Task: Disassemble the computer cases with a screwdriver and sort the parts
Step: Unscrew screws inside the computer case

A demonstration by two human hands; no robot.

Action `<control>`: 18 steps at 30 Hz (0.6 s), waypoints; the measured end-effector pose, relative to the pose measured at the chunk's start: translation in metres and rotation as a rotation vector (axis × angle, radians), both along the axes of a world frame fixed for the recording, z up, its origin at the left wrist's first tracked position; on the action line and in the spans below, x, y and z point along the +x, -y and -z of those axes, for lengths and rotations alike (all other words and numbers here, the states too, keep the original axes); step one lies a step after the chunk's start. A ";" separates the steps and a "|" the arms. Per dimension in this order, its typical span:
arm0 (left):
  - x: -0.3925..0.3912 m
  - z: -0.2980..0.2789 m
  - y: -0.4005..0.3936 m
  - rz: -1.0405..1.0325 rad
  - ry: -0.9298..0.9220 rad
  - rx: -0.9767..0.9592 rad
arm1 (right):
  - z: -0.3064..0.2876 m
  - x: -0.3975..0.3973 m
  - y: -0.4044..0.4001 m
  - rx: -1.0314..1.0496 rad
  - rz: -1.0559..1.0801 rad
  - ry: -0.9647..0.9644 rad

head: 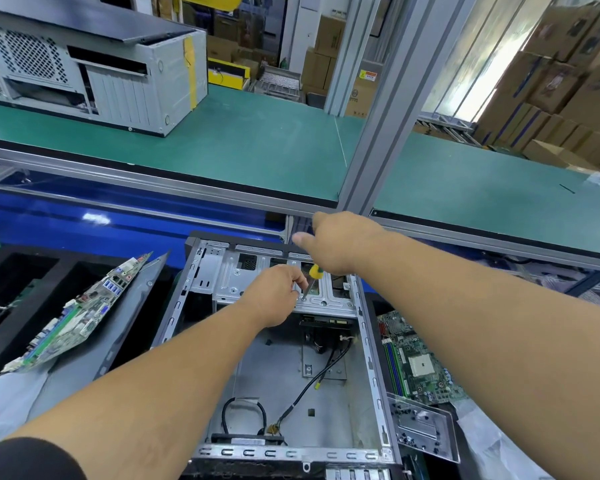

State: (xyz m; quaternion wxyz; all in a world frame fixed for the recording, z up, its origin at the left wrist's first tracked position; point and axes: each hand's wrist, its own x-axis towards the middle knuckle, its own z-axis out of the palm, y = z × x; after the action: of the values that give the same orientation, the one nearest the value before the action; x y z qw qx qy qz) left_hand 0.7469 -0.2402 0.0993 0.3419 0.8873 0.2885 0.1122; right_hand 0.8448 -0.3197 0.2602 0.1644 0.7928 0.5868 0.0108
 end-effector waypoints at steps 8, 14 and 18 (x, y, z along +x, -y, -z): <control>0.001 0.002 0.000 0.028 -0.014 0.065 | 0.001 0.009 0.005 0.085 0.034 -0.323; 0.001 0.005 0.000 0.038 -0.023 0.091 | 0.009 0.010 0.003 0.152 0.111 -0.126; 0.002 0.004 0.001 0.040 -0.037 0.122 | 0.005 0.011 0.004 0.195 0.111 -0.511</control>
State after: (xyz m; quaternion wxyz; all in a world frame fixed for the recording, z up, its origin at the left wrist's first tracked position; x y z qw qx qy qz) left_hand 0.7492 -0.2412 0.0949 0.2838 0.9140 0.2697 0.1064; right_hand 0.8561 -0.3241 0.2554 -0.0658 0.8127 0.5613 -0.1421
